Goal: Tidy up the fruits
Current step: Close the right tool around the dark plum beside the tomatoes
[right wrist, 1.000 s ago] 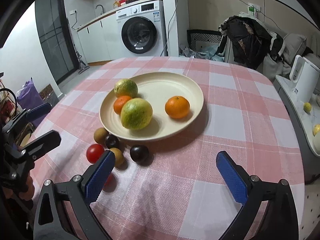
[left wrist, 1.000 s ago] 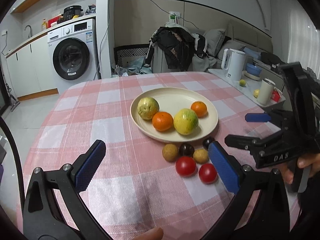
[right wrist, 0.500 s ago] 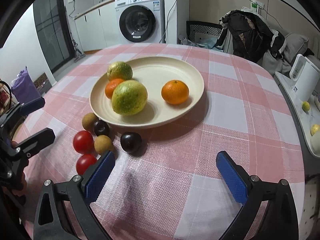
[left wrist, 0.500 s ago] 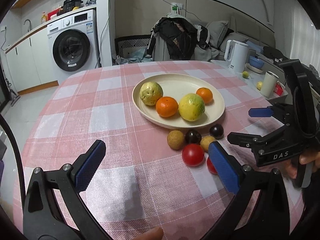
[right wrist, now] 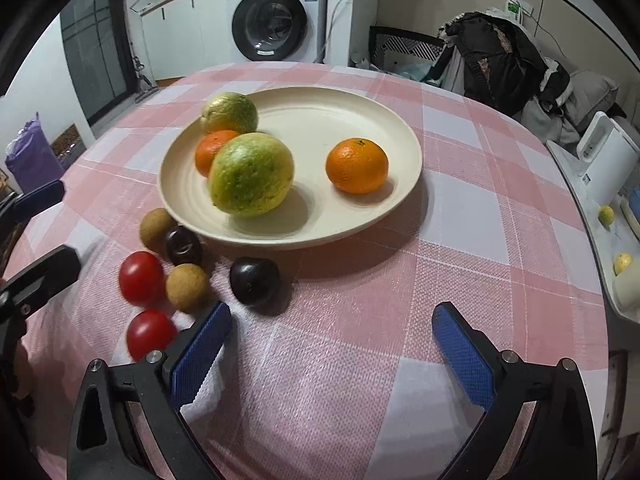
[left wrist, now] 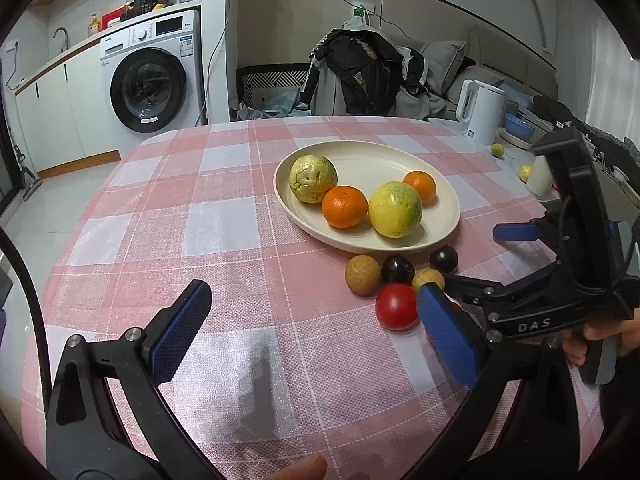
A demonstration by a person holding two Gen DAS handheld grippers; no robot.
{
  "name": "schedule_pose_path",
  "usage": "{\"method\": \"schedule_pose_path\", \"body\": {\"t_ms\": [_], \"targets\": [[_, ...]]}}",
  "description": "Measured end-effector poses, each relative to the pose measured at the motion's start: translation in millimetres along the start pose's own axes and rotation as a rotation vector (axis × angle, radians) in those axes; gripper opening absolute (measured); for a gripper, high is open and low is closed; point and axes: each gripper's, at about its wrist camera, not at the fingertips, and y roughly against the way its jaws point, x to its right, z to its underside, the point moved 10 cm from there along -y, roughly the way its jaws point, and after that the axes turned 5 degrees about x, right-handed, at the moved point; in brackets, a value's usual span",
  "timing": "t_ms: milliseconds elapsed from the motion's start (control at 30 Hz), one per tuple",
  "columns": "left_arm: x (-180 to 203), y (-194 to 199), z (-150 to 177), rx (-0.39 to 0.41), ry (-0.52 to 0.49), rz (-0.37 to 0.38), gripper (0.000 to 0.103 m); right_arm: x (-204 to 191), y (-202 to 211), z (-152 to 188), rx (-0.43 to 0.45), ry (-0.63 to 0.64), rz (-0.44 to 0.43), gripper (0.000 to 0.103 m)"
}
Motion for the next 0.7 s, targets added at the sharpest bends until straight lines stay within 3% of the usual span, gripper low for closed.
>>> {"method": "schedule_pose_path", "body": {"t_ms": [433, 533, 700], "targets": [[1, -1, 0, -0.004, -0.001, 0.0, 0.102, 0, -7, -7, 0.002, -0.033, -0.013, 0.102], [1, -1, 1, -0.007, -0.001, 0.003, 0.102, -3, -7, -9, 0.009, -0.022, -0.019, 0.097], [2, -2, 1, -0.004, -0.001, 0.005, 0.102, -15, -2, -12, 0.026, 0.012, -0.051, 0.077]]}}
